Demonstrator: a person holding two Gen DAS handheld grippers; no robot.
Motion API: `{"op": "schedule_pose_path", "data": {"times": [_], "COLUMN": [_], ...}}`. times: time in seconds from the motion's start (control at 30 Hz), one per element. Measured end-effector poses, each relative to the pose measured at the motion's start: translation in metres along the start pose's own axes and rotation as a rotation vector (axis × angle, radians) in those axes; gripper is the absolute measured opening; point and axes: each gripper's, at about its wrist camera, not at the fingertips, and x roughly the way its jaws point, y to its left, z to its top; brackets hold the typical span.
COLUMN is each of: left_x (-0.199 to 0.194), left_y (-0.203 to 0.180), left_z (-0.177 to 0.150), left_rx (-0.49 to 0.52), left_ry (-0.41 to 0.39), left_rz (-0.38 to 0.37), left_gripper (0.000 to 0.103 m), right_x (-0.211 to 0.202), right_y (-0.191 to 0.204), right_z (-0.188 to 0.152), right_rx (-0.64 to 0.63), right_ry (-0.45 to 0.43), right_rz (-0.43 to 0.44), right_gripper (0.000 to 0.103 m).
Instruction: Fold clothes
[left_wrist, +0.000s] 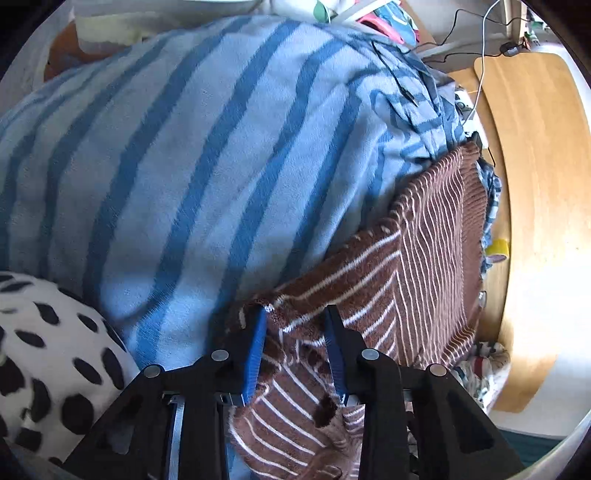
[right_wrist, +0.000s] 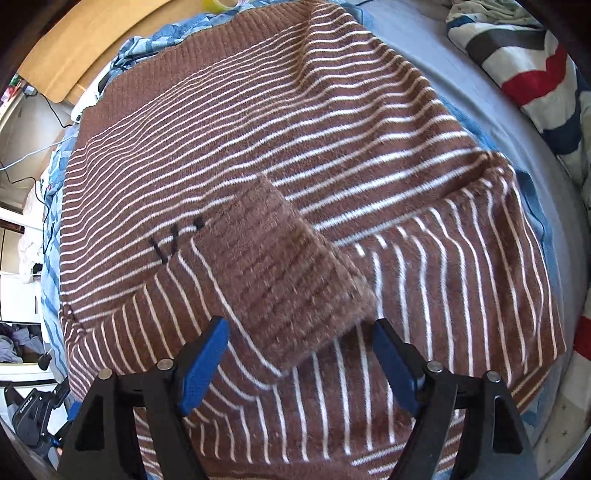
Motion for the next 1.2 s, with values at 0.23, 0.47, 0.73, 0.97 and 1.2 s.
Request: {"op": "schedule_pose_path", "data": {"times": [0.23,0.47,0.73,0.97,1.2], "left_x": [-0.031,-0.032,-0.002,-0.015,-0.005], "left_y": [-0.009,-0.074,-0.077,-0.077,-0.056], "left_z": [0.006,-0.032,-0.065,-0.053,-0.036], "left_rx": [0.076,0.536,0.717,0.576,0.215], "left_ry": [0.013,0.089,0.162,0.212,0.254], "left_rz": [-0.049,0.253,0.434,0.251,0.047], "left_gripper": [0.034,0.063,0.056,0.056,0.056], "right_x": [-0.031,-0.115,-0.072,-0.038,0.013], "right_y": [0.017,0.046,-0.004,0.032,0.040], "right_z": [0.006,0.007,-0.014,0.018,0.058], "right_rx": [-0.095,-0.248,-0.032,0.136,0.318], "right_ry": [-0.146,-0.375,-0.152,-0.028,0.074], "right_rz": [0.004,-0.039,-0.125,0.067,-0.041], "right_gripper": [0.014,0.023,0.064,0.077,0.071]}}
